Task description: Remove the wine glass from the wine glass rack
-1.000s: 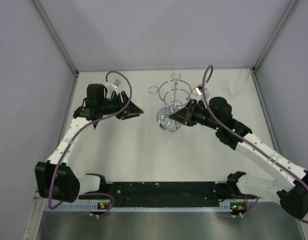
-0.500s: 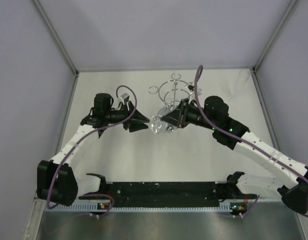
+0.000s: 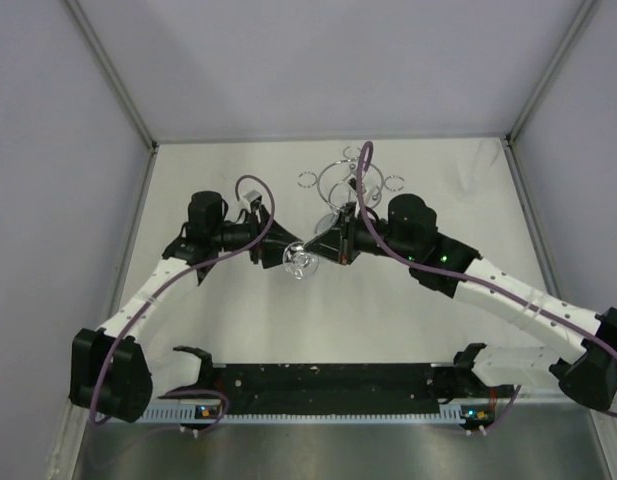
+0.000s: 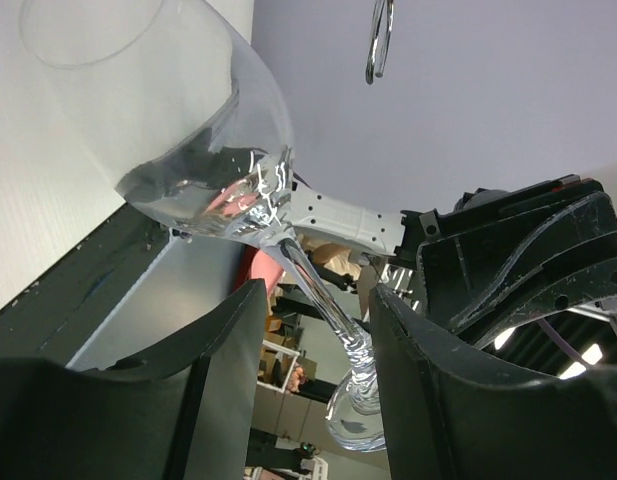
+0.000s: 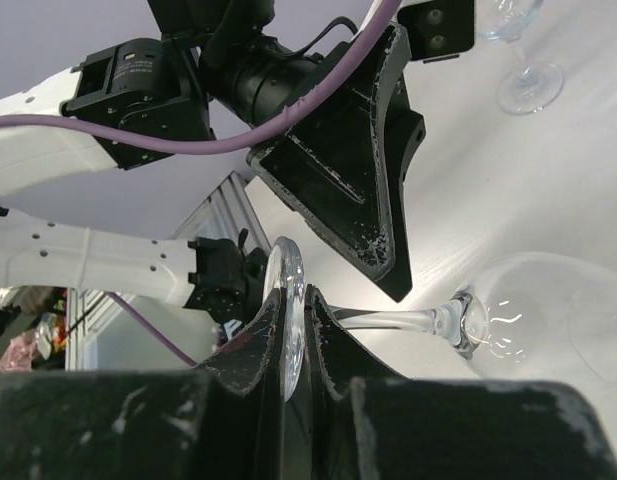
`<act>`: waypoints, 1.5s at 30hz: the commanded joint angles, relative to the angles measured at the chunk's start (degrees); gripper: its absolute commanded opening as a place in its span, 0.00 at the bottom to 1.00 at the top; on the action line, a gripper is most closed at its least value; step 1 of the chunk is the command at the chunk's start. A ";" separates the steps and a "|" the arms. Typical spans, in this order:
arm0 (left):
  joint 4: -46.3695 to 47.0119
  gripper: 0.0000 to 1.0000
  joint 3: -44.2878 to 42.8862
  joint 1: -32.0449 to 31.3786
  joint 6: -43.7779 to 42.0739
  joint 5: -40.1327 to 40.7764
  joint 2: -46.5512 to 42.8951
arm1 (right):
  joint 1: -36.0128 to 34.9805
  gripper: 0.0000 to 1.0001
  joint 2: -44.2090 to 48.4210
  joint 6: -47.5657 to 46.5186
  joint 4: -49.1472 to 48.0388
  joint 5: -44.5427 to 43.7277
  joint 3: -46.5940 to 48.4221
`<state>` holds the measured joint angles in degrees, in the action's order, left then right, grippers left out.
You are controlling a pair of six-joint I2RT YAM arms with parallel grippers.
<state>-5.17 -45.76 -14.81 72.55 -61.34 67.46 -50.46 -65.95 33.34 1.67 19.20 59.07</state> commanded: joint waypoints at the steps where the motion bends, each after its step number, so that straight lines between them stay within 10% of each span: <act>1: 4.73 0.51 1.46 -0.92 2.85 -1.68 -2.33 | -1.31 0.00 -0.58 -3.28 -7.65 0.75 4.47; 18: 9.03 0.50 2.25 -4.35 4.09 -1.59 -2.86 | -4.30 0.00 -3.74 -8.73 -8.00 0.57 7.73; 34: 11.94 0.00 2.69 -4.35 3.47 -1.94 -2.33 | -6.50 0.00 -1.37 -10.84 -7.47 1.63 3.51; 45: 6.24 0.00 3.04 -4.53 -2.84 -2.38 -4.35 | -6.76 0.09 2.32 -11.02 -3.78 1.28 0.00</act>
<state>1.48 -43.38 -19.70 77.25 -61.63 65.52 -56.90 -67.79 22.00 -0.60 20.80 59.46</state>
